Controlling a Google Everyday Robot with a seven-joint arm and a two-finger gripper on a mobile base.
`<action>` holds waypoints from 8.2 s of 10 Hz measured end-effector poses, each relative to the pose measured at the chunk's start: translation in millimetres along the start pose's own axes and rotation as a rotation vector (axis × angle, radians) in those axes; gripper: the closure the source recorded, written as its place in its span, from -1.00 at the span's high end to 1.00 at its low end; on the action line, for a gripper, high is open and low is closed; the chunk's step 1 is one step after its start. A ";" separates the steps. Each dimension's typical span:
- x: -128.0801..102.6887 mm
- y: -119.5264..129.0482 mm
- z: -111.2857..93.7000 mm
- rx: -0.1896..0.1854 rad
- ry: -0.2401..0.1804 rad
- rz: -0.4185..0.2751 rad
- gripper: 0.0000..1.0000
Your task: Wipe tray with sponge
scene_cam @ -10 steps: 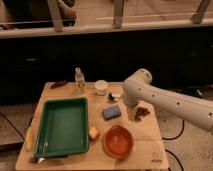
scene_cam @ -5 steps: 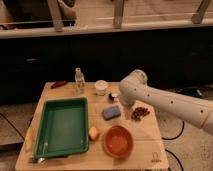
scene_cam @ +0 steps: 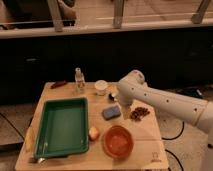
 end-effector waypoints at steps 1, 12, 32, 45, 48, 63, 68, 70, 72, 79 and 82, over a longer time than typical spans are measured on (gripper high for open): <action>-0.8 -2.5 3.0 -0.002 -0.003 -0.009 0.60; 0.8 -20.0 31.4 -0.020 -0.035 -0.077 0.55; -3.0 -30.1 47.5 -0.010 -0.069 -0.106 -0.37; -14.9 -37.6 20.7 0.005 -0.108 -0.117 0.41; -19.2 -38.8 23.0 0.001 -0.118 -0.112 0.42; -24.5 -39.1 46.8 -0.017 -0.145 -0.115 0.02; -27.4 -38.0 49.7 -0.014 -0.147 -0.124 -0.07; -28.3 -37.3 49.7 -0.013 -0.150 -0.128 -0.06; -30.6 -39.3 45.1 -0.014 -0.159 -0.145 0.28; -38.8 -37.9 62.5 -0.106 -0.181 -0.206 0.60; -40.1 -34.2 76.3 -0.135 -0.196 -0.209 0.28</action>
